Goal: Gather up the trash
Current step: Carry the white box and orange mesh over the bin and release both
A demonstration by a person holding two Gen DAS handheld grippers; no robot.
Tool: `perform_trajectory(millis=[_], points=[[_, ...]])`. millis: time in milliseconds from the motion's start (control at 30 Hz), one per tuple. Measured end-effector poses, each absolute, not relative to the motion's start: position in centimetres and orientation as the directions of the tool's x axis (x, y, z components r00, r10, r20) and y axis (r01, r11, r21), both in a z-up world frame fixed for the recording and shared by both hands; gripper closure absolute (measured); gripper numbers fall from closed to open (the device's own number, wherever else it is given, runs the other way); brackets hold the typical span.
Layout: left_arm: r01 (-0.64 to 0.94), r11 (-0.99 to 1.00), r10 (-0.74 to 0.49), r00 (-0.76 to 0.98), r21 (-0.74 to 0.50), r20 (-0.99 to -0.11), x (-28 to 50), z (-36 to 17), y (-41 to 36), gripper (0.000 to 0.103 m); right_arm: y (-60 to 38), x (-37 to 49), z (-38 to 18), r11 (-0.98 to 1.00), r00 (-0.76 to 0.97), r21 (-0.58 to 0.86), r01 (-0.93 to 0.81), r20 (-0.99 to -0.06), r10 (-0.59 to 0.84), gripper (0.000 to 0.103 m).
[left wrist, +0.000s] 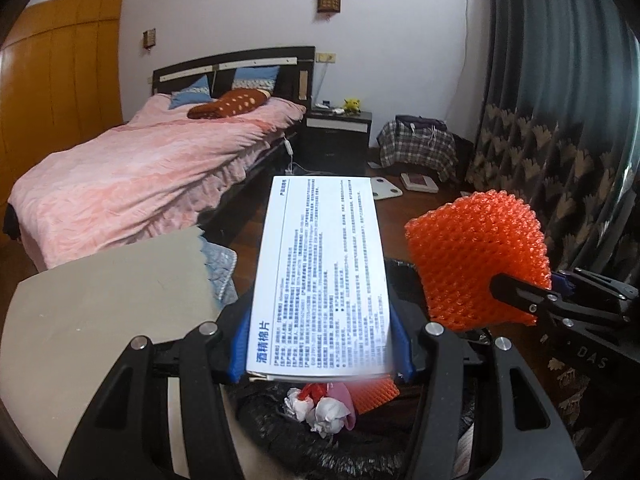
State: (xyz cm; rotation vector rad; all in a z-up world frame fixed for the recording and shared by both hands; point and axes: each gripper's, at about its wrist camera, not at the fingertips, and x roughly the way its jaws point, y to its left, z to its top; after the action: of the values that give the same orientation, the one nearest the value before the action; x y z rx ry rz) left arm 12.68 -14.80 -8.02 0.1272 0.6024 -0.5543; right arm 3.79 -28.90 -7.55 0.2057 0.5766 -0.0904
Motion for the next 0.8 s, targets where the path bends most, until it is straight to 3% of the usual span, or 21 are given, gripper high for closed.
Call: perform_trajectory(millis=[267, 300, 367, 533, 700, 800], points=[[0.561, 0.827, -0.466, 0.643, -0.041, -0.608, 14.8, -11.3, -16.7, 0.049, -29.8, 5.5, -10.5, 0.969, 0.801, 0.177, 0.171, -0.598, -0.032, 0.068], [0.573, 0.818, -0.475, 0.626, -0.05, -0.618, 15.2, -11.7, -16.9, 0.048, -30.0, 5.7, -10.9, 0.969, 0.797, 0.174, 0.175, -0.603, -0.035, 0.061], [0.577, 0.814, -0.48, 0.61, -0.061, -0.63, 15.5, -12.2, -16.8, 0.04, -30.1, 6.2, -11.6, 0.969, 0.787, 0.172, 0.18, -0.616, -0.037, 0.059], [0.556, 0.83, -0.461, 0.627, -0.055, -0.627, 16.2, -12.3, -16.1, 0.032, -30.9, 6.6, -12.8, 0.965, 0.763, 0.164, 0.204, -0.645, -0.052, 0.047], [0.527, 0.848, -0.44, 0.653, -0.047, -0.617, 16.2, -11.5, -14.5, 0.021, -30.5, 6.1, -12.3, 0.968, 0.765, 0.15, 0.203, -0.641, -0.061, 0.022], [0.51, 0.859, -0.426, 0.669, -0.041, -0.609, 15.9, -10.7, -13.7, 0.016, -30.0, 6.1, -11.8, 0.972, 0.767, 0.142, 0.188, -0.639, -0.055, 0.018]])
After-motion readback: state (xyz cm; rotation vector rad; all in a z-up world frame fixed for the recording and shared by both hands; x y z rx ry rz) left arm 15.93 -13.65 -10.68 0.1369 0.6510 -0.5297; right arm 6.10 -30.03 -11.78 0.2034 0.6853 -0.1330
